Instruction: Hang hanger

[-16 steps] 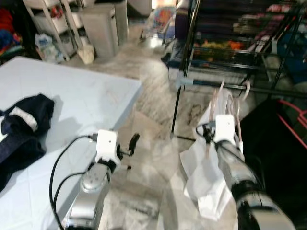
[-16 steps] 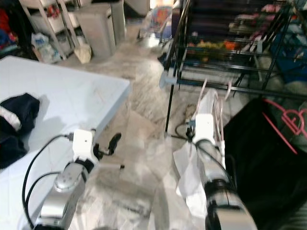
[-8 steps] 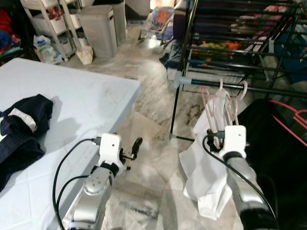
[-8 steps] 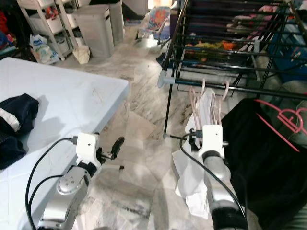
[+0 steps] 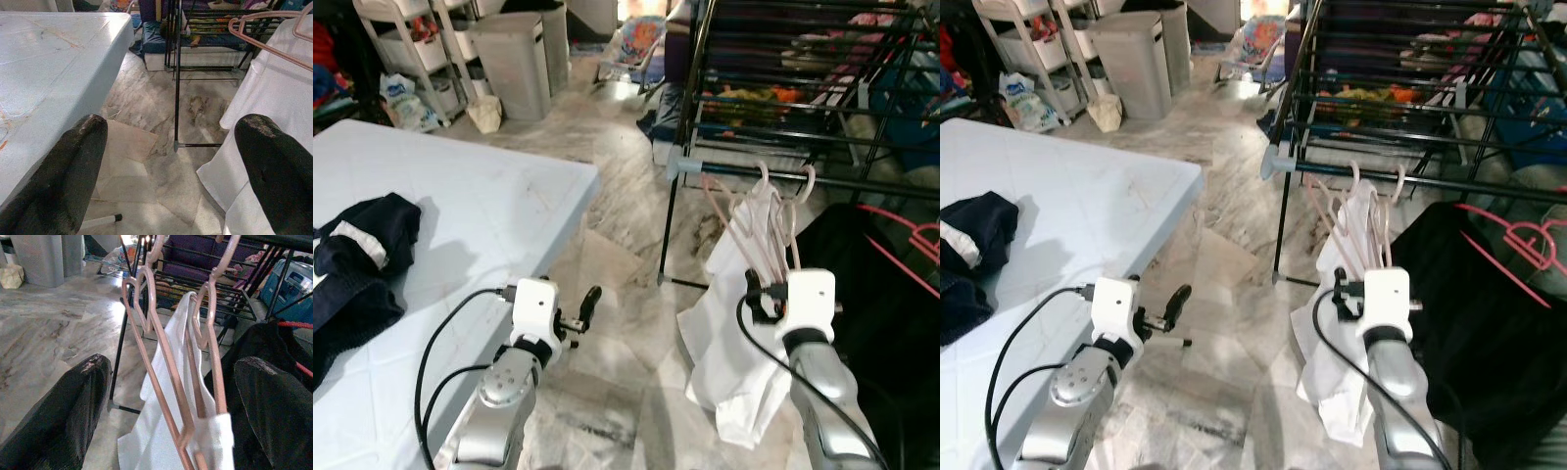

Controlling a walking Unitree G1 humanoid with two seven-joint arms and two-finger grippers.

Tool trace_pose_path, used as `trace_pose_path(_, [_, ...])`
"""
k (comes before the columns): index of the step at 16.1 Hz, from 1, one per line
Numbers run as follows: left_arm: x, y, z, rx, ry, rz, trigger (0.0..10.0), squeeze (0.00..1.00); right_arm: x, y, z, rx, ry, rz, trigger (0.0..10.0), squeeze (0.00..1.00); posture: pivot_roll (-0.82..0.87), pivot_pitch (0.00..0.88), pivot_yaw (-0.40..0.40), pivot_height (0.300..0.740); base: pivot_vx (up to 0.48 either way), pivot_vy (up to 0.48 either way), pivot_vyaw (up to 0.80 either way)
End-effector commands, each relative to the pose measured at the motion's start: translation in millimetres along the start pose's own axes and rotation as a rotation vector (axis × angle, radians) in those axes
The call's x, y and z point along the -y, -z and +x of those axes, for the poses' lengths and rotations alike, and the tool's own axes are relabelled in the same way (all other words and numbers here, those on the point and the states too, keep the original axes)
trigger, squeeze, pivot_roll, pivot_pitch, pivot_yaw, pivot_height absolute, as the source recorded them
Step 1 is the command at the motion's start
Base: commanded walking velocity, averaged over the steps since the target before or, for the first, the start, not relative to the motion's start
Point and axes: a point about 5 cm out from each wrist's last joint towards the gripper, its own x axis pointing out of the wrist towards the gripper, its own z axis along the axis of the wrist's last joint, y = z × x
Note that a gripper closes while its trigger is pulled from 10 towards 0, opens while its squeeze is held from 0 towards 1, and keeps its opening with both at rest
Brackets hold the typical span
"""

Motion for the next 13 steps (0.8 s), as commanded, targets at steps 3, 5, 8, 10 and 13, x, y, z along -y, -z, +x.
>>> trace_pose_path(3, [0.5,-4.3,1.0,0.019,0.004,0.008,10.0,0.00,-5.3,-4.5,-3.0,0.005,-0.016,0.007,10.0,1.00,-0.04,0.000,0.023,0.740,0.000,0.000,0.00])
trace_pose_path(5, [1.4,-4.5,1.7,0.020,0.007,0.007,10.0,0.00,-5.8,-5.2,-1.1,0.003,-0.016,0.009,10.0,1.00,-0.04,0.000,0.026,0.740,-0.257,0.000,0.00])
trace_pose_path(8, [0.7,-4.9,2.3,0.021,0.008,0.010,10.0,0.00,-6.9,-8.5,3.9,0.005,-0.010,0.014,10.0,0.77,-0.04,0.000,0.026,0.740,-0.268,0.000,0.00])
trace_pose_path(10, [-0.1,-4.9,2.7,0.019,0.004,0.012,10.0,0.00,-6.6,-7.1,4.5,-0.003,-0.005,0.015,10.0,0.56,-0.03,0.000,0.026,0.740,-0.268,0.000,0.00])
trace_pose_path(13, [0.6,-4.7,2.8,0.018,0.004,0.009,10.0,0.00,-6.3,-7.3,4.8,-0.007,0.000,0.019,10.0,0.49,-0.04,0.000,0.026,0.740,-0.271,0.000,0.00])
